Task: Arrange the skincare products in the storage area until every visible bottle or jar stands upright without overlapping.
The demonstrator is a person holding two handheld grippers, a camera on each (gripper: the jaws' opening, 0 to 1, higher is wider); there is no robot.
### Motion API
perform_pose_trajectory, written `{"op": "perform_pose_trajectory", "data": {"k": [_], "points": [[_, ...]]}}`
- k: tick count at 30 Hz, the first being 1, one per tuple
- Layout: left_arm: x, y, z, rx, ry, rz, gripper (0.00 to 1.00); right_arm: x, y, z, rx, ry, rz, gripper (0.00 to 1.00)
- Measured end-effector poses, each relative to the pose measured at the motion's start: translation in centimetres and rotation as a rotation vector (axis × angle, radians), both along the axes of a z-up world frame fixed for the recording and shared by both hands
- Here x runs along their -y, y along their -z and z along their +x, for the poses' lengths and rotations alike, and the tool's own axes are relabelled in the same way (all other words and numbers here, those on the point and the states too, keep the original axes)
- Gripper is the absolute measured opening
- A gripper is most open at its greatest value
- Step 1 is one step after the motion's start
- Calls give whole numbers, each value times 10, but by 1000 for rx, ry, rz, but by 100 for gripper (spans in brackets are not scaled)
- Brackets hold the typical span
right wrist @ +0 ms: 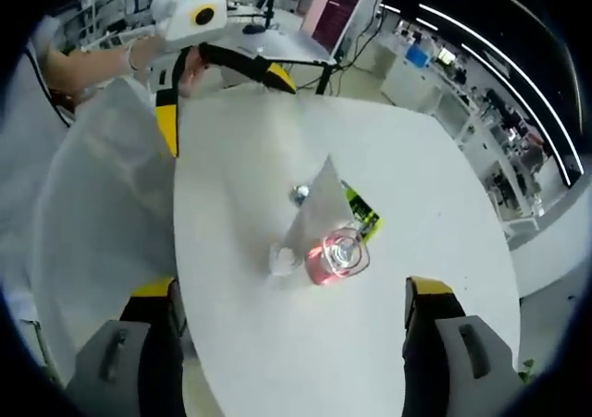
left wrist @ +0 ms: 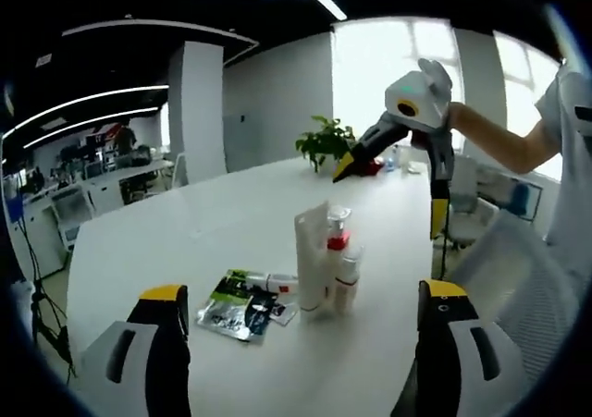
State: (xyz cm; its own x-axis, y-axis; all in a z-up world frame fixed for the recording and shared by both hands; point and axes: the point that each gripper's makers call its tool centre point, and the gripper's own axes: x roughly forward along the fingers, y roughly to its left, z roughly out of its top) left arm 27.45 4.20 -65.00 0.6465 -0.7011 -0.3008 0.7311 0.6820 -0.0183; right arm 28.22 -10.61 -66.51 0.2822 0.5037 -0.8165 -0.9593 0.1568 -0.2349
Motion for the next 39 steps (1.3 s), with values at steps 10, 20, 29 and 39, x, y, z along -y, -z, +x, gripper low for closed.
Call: {"op": "perform_pose_trajectory", "data": {"k": [10, 20, 29, 39], "points": [[-6, -14, -6, -25, -137, -182, 99, 15, 8, 9, -16, 48, 49, 100], [-22, 7, -2, -37, -199, -106, 99, 26, 14, 25, 34, 129, 133, 100], [-26, 18, -4, -59, -213, -69, 99, 49, 4, 59, -13, 253, 227, 99], [-19, 19, -10, -58, -219, -68, 99, 62, -19, 83, -27, 280, 229, 84]]}}
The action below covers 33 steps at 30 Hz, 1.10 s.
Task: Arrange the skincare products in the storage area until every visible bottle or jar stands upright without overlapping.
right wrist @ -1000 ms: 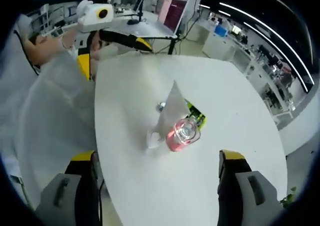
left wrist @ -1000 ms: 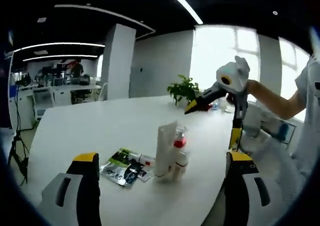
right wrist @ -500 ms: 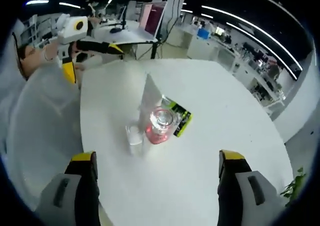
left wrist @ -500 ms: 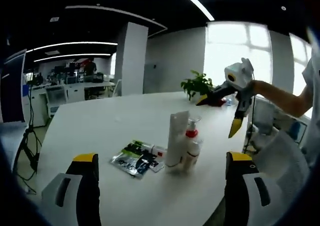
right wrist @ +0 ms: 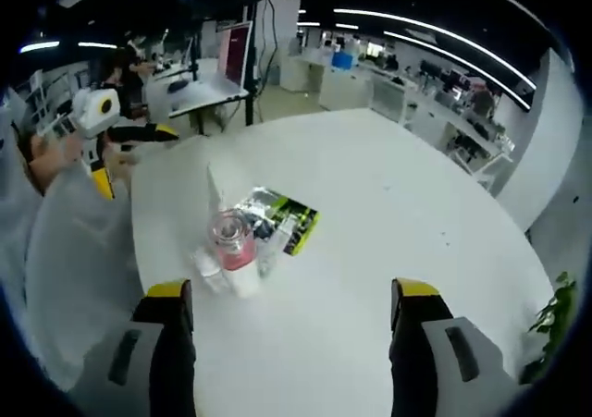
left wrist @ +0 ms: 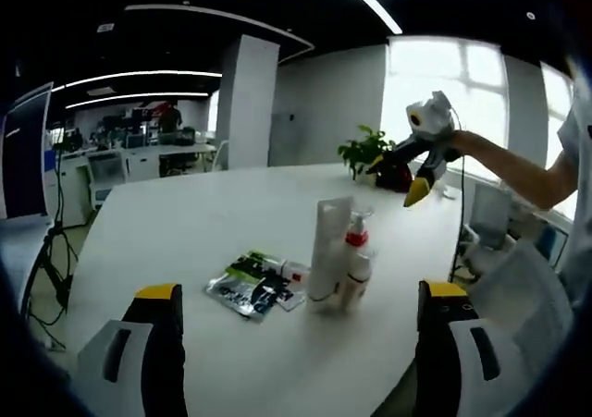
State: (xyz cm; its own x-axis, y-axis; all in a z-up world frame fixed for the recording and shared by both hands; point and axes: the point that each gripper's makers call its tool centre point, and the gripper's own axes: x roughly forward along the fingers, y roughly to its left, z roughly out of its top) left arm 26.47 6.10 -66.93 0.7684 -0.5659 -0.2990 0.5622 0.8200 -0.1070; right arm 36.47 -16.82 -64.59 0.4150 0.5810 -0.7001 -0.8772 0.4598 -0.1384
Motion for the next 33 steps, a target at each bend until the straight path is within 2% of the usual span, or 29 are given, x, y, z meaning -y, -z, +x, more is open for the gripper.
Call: {"op": "perform_pose_trajectory", "data": {"k": [4, 7, 13, 20, 22, 25, 28, 30, 33], "points": [[-2, 4, -2, -9, 0, 24, 99, -5, -10, 22, 9, 8, -11, 78], [0, 5, -3, -14, 5, 23, 99, -17, -14, 41, 12, 11, -9, 76], [-4, 4, 2, -11, 0, 20, 99, -43, -8, 66, -17, -9, -39, 70], [0, 4, -1, -8, 9, 37, 99, -71, 12, 87, -56, -33, -84, 67], [0, 5, 0, -8, 10, 42, 99, -77, 22, 98, -79, -40, -103, 67], [1, 5, 1, -7, 13, 47, 99, -85, 36, 96, -111, -44, -130, 68], [3, 5, 0, -8, 18, 49, 99, -93, 49, 104, -138, -36, -136, 64], [1, 4, 1, -1, 8, 49, 99, -101, 60, 101, -168, -35, -137, 60], [0, 2, 1, -9, 6, 18, 99, -110, 76, 99, -194, -35, -141, 58]]}}
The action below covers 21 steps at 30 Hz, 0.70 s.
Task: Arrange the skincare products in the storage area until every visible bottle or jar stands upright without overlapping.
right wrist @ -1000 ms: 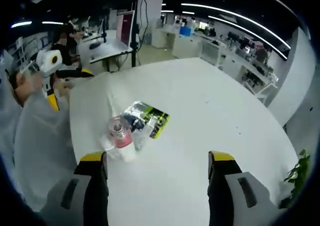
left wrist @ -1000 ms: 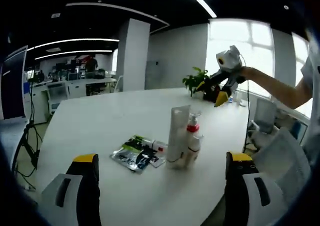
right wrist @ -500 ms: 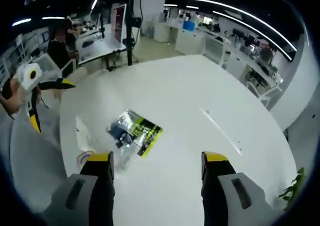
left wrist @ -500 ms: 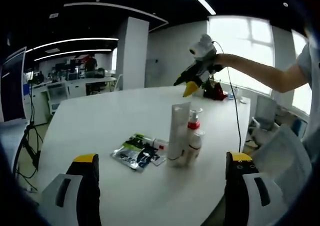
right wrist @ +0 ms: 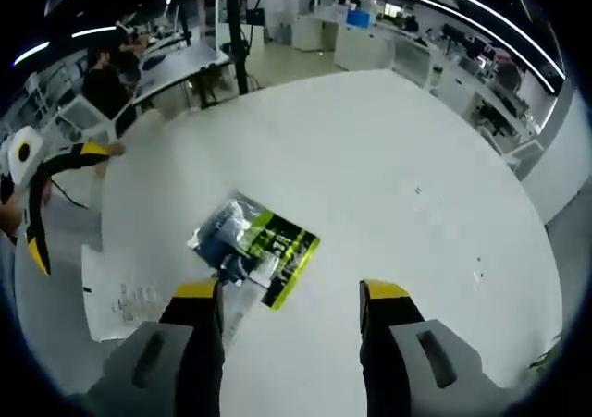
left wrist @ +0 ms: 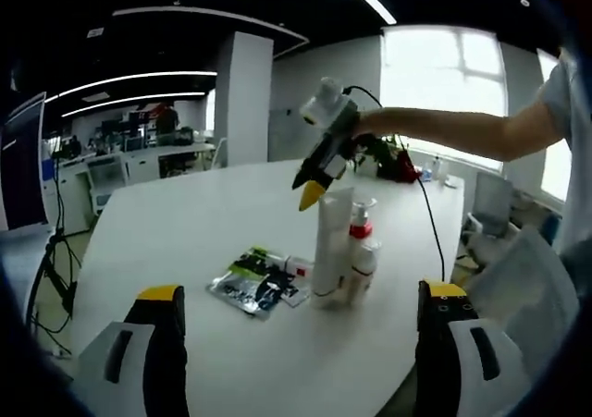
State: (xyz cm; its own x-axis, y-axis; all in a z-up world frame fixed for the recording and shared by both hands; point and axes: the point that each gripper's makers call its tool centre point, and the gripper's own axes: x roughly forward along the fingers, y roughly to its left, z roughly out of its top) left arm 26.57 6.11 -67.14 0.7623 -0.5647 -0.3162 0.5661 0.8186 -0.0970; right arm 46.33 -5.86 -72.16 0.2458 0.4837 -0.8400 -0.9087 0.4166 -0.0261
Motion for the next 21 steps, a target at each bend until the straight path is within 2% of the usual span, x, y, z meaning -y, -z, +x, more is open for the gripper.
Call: {"op": "perform_pose_trajectory", "data": {"k": [3, 7, 9, 11, 18, 21], "points": [[-1, -1, 1, 9, -6, 3, 99, -7, 18, -5, -33, 1, -21, 54], [-2, 0, 2, 9, -7, 13, 99, -14, 32, -10, -66, 2, -43, 47], [-2, 1, 2, 3, -6, 9, 99, -17, 39, -19, -90, -5, -60, 46], [-1, 2, 3, 1, -1, 15, 99, -18, 47, -22, -106, 2, -95, 43], [2, 6, 0, -18, 20, 31, 99, -30, 72, -34, -159, -9, -147, 41], [2, 6, 1, -12, 19, 35, 99, -30, 77, -32, -149, -12, -178, 42]]}}
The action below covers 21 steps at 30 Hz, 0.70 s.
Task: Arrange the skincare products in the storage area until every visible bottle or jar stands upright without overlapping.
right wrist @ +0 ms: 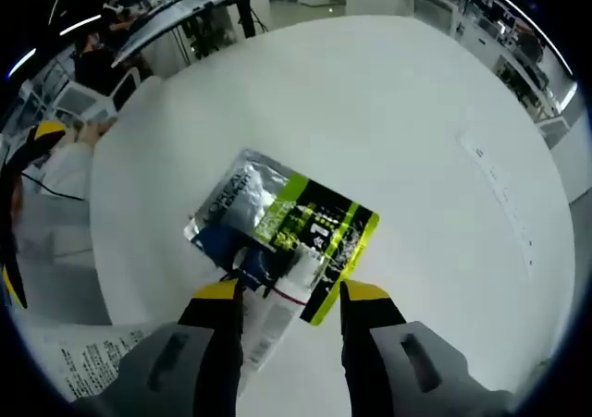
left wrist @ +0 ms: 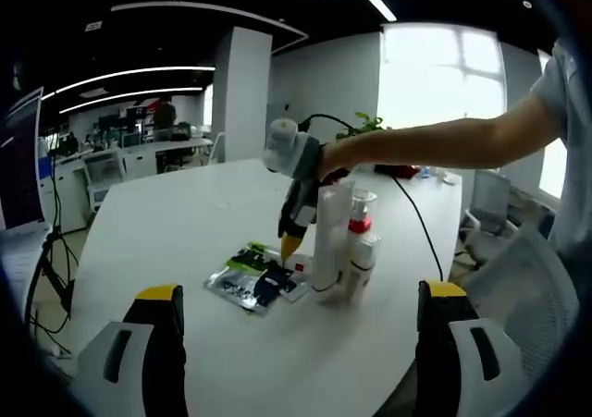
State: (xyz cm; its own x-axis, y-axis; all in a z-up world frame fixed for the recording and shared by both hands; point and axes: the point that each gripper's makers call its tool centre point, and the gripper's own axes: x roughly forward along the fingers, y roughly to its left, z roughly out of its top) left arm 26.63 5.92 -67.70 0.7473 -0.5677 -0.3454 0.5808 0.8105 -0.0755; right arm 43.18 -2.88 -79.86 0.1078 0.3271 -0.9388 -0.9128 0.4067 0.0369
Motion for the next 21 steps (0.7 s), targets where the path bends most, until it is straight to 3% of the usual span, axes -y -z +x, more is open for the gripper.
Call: {"op": "perform_pose_trajectory", "data": {"k": [5, 9, 12, 21], "points": [[1, -1, 0, -1, 2, -4, 99, -3, 6, 1, -36, 39, -4, 36], [3, -1, 0, -4, 14, -11, 99, 3, 15, 0, -64, 54, -63, 34], [3, 0, -1, -7, 17, -9, 99, 1, 18, -1, -83, 76, -64, 30], [1, 0, 0, -8, 15, -9, 99, -4, 28, -9, -103, 72, -104, 27]]}}
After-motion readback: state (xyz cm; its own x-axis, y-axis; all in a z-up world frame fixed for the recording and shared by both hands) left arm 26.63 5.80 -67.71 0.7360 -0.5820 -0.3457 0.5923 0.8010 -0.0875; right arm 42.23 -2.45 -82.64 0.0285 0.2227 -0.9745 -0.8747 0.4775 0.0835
